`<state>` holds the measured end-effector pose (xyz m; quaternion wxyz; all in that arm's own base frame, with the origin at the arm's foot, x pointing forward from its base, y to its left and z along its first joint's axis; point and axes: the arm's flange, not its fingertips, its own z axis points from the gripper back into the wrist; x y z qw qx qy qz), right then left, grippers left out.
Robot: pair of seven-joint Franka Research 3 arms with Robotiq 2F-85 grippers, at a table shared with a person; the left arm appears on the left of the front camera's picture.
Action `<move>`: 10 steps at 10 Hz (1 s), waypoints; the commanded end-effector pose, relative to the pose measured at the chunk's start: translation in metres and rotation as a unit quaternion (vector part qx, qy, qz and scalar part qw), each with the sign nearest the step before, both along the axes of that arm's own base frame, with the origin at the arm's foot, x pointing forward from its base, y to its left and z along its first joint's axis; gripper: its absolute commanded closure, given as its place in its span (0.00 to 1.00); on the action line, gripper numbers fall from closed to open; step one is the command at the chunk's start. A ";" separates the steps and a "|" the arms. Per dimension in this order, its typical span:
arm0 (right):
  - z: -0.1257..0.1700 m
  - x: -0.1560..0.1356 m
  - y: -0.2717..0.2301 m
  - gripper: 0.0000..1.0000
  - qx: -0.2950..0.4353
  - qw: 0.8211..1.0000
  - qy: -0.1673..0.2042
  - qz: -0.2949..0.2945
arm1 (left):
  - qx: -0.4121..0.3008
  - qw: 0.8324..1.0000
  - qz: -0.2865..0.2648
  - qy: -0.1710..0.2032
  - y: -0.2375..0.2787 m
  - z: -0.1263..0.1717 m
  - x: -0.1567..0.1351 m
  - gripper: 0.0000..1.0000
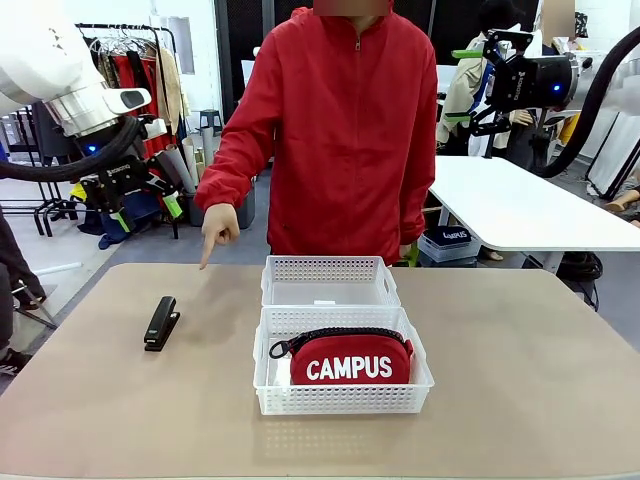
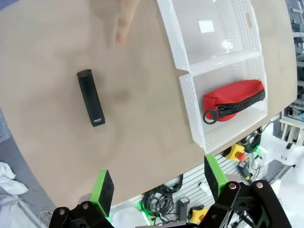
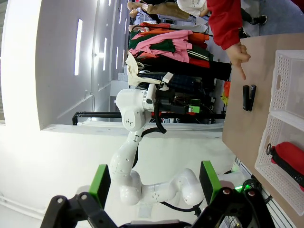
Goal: Distribute items into two baskets.
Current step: Pick up the Stapler that the person points to.
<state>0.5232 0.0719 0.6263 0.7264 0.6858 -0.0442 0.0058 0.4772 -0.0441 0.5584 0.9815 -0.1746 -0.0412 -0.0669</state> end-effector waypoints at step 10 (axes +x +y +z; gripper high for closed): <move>0.002 -0.001 0.001 0.00 0.005 1.000 0.007 -0.001 | 0.144 0.989 0.031 -0.008 0.008 -0.146 0.016 0.00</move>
